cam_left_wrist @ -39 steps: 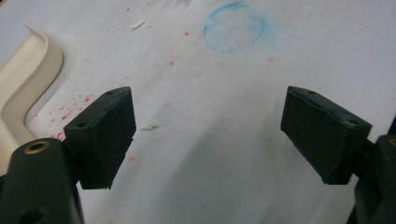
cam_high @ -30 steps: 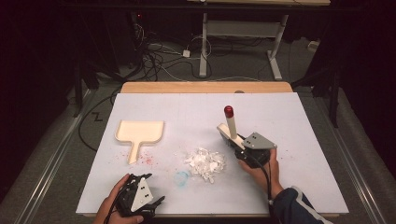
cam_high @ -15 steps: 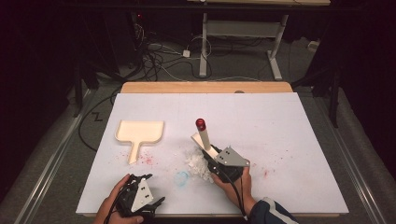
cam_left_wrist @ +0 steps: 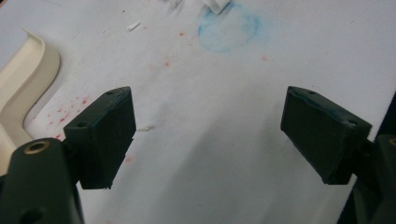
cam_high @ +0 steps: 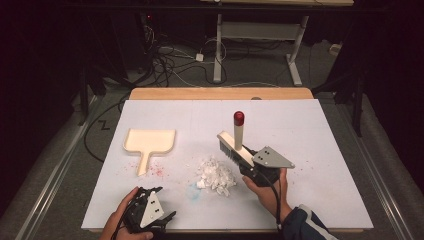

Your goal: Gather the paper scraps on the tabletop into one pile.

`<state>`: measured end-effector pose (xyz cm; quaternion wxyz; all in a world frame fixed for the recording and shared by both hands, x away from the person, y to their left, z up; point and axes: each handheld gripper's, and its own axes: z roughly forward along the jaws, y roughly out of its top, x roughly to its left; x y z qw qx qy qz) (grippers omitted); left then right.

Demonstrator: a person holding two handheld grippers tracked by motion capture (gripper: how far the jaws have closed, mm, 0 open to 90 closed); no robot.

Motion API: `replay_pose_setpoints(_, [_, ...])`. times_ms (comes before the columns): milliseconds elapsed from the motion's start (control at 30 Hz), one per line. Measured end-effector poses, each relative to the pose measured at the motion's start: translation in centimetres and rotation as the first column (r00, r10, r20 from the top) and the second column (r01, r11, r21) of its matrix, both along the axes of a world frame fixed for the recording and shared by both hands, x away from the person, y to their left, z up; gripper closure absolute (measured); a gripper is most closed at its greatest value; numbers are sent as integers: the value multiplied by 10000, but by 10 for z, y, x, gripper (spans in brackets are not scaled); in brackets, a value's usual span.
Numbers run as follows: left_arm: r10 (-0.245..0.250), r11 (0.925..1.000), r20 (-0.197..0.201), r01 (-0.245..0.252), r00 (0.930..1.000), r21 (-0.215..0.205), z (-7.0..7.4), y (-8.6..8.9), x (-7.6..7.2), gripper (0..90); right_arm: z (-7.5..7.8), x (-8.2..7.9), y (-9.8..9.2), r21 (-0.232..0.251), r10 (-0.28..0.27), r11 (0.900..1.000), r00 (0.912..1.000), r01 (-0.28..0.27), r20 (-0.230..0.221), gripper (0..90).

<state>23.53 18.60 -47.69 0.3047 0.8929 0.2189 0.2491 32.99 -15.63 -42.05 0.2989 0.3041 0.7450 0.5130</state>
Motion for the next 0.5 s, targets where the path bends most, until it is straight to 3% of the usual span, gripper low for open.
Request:
replay_pose_setpoints(233, [40, 10000, 47, -39, 10000, -49, 1, 2, 0, 168, 17, -9, -33, -66, 393, 9992, 9991, -394, -159, 677])
replay_pose_setpoints(500, [132, 9999, 86, -132, 9999, -81, 1, 2, 0, 168, 22, -28, -73, -362, 826, 9958, 9951, -847, -540, 677])
